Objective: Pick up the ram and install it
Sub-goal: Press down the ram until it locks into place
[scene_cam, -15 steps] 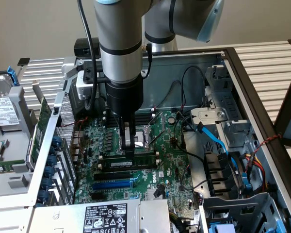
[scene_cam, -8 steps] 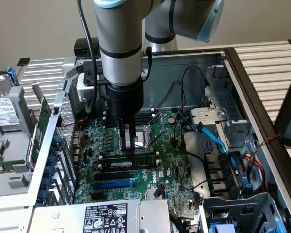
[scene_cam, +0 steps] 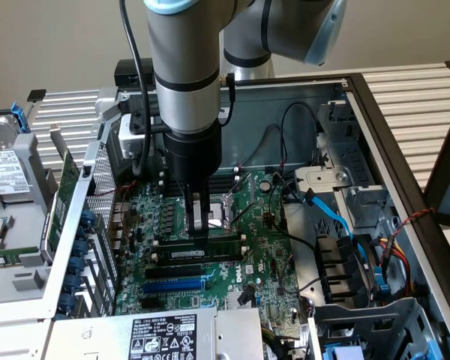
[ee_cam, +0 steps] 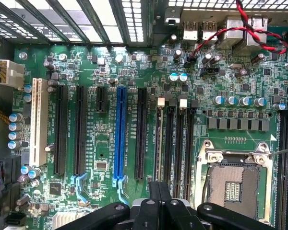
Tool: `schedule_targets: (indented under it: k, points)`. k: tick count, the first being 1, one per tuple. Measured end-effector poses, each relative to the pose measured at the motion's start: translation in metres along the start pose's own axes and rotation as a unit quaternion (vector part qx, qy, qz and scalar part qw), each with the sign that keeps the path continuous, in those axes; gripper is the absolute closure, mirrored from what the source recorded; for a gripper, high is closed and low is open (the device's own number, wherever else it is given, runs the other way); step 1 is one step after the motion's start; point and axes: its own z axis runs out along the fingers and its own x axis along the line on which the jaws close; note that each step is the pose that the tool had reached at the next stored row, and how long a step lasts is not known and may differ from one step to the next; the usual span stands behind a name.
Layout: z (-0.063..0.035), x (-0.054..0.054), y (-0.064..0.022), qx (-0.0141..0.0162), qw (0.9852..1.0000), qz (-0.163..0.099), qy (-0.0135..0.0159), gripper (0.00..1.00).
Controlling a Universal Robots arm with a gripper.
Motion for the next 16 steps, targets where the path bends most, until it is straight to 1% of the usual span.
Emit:
schedule_targets:
  k: [6, 12, 13, 16]
  points:
    - [0.0000, 0.0012, 0.0000, -0.0001, 1.0000, 0.000, -0.0002, 0.89]
    - [0.0016, 0.0013, 0.0000, -0.0002, 1.0000, 0.000, -0.0015, 0.89]
    - [0.0025, 0.0012, -0.0001, -0.0001, 1.0000, 0.000, -0.0022, 0.89]
    - [0.0036, 0.0013, 0.0000, -0.0002, 1.0000, 0.000, -0.0024, 0.89]
